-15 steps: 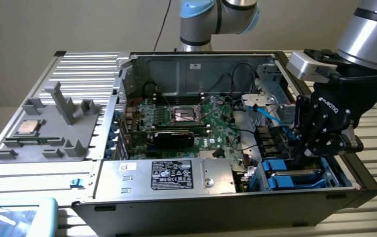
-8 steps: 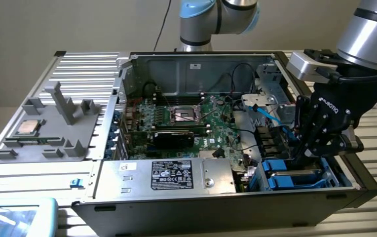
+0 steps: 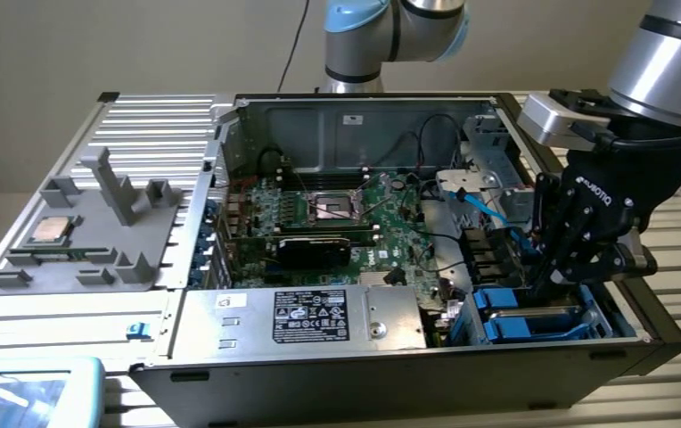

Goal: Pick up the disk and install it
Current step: 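Insert the first disk wire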

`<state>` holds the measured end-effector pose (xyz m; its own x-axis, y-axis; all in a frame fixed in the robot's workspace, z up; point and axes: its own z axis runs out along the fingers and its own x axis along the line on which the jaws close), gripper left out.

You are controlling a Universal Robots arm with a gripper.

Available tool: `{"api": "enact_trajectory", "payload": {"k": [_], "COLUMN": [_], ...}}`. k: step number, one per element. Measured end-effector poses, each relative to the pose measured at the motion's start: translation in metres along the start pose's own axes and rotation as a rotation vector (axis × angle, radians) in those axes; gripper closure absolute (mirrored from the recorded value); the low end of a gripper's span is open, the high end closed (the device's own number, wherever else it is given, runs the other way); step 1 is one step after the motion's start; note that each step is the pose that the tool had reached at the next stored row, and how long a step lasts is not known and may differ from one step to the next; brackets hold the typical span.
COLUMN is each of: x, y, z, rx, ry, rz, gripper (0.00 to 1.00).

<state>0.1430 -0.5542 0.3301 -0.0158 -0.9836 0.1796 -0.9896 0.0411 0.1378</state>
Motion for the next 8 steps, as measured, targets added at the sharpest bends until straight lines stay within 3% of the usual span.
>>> {"api": "enact_trajectory", "payload": {"k": [8], "x": [-0.0002], "y": [-0.0002], "z": [0.0014], "rx": [0.0004], "ry": [-0.0001], "rz": [0.001], "gripper": [0.84]}}
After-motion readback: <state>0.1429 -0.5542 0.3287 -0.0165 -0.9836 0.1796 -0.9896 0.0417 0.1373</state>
